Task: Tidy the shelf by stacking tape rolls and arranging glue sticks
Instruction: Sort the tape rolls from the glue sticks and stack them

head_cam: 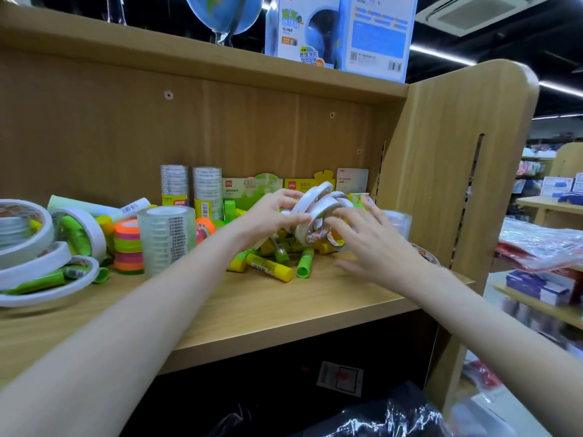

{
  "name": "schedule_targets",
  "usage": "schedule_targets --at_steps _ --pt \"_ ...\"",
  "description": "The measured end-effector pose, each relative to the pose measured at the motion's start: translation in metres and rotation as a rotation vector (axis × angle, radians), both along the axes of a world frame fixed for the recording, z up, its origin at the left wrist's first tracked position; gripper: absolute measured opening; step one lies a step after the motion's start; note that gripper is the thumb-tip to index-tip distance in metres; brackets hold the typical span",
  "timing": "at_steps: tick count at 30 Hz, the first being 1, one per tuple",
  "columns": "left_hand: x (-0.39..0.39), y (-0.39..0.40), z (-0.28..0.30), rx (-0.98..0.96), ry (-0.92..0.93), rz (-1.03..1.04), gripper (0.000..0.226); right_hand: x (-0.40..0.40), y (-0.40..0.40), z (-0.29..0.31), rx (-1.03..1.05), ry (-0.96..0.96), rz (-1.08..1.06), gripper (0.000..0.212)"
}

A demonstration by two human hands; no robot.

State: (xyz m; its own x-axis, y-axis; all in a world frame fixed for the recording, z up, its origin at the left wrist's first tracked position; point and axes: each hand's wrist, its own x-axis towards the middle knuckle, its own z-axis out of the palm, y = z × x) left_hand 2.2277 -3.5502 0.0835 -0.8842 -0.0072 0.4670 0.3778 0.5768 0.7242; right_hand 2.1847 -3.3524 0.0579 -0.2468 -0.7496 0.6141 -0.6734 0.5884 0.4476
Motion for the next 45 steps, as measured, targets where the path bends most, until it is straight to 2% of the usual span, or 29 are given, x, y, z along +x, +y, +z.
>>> schedule_targets --at_steps 2,4,7,10,13,17,21,23,25,26,27,31,35,36,38,39,42,45 --pt "0.001 -0.001 0.001 -0.065 0.028 0.024 0.024 0.001 -0.007 -0.007 -0.009 0.017 -0.068 0.078" --pt "0.001 -0.004 0.001 -0.185 0.047 0.034 0.027 0.002 -0.012 -0.011 -0.03 -0.063 -0.066 0.083" --pt "0.003 -0.013 0.001 -0.312 0.042 0.038 0.029 0.008 -0.015 -0.011 -0.179 -0.194 0.019 0.074" --pt "0.002 -0.014 -0.003 -0.529 0.052 0.055 0.027 0.015 -0.017 -0.016 -0.339 -0.28 0.177 0.066" --pt "-0.002 -0.012 -0.015 -0.649 0.069 0.081 0.027 0.021 -0.019 -0.028 -0.35 -0.407 0.224 0.065" --pt "0.001 -0.009 -0.027 -0.541 0.113 0.084 0.029 0.026 -0.019 -0.036 -0.407 -0.443 0.278 0.069" --pt "0.005 -0.007 -0.027 -0.366 0.072 0.058 0.057 0.039 -0.019 -0.041 -0.431 -0.54 0.248 0.057" --pt "0.01 -0.006 -0.024 -0.227 0.074 0.039 0.038 0.044 -0.023 -0.042 -0.419 -0.622 0.229 0.061" --pt "0.014 -0.006 -0.023 -0.116 0.071 0.014 0.014 0.049 -0.029 -0.039 -0.34 -0.676 0.113 0.069" --pt "0.016 -0.008 -0.022 -0.105 0.081 0.024 0.01 0.051 -0.032 -0.037 -0.295 -0.71 0.035 0.068" --pt "0.016 -0.01 -0.023 -0.128 0.103 0.047 0.013 0.053 -0.034 -0.035 -0.258 -0.739 -0.028 0.066" --pt "0.019 -0.019 -0.024 -0.359 0.191 0.143 0.05 0.061 -0.045 -0.032 -0.157 -0.826 -0.109 0.072" --pt "0.021 -0.025 -0.024 -0.428 0.212 0.173 0.069 0.063 -0.06 -0.027 -0.038 -0.921 -0.215 0.083" --pt "0.022 -0.027 -0.024 -0.426 0.201 0.186 0.066 0.064 -0.066 -0.026 -0.027 -0.932 -0.238 0.084" --pt "0.023 -0.028 -0.025 -0.44 0.191 0.219 0.04 0.065 -0.077 -0.025 -0.025 -0.913 -0.267 0.079" --pt "0.024 -0.029 -0.026 -0.442 0.194 0.224 0.024 0.065 -0.08 -0.026 -0.029 -0.881 -0.28 0.071" --pt "0.028 -0.032 -0.024 -0.404 0.212 0.242 0.007 0.061 -0.077 -0.025 -0.063 -0.798 -0.275 0.044" --pt "0.028 -0.036 -0.025 -0.447 0.264 0.291 0.031 0.056 -0.057 -0.019 -0.02 -0.784 -0.245 0.034"
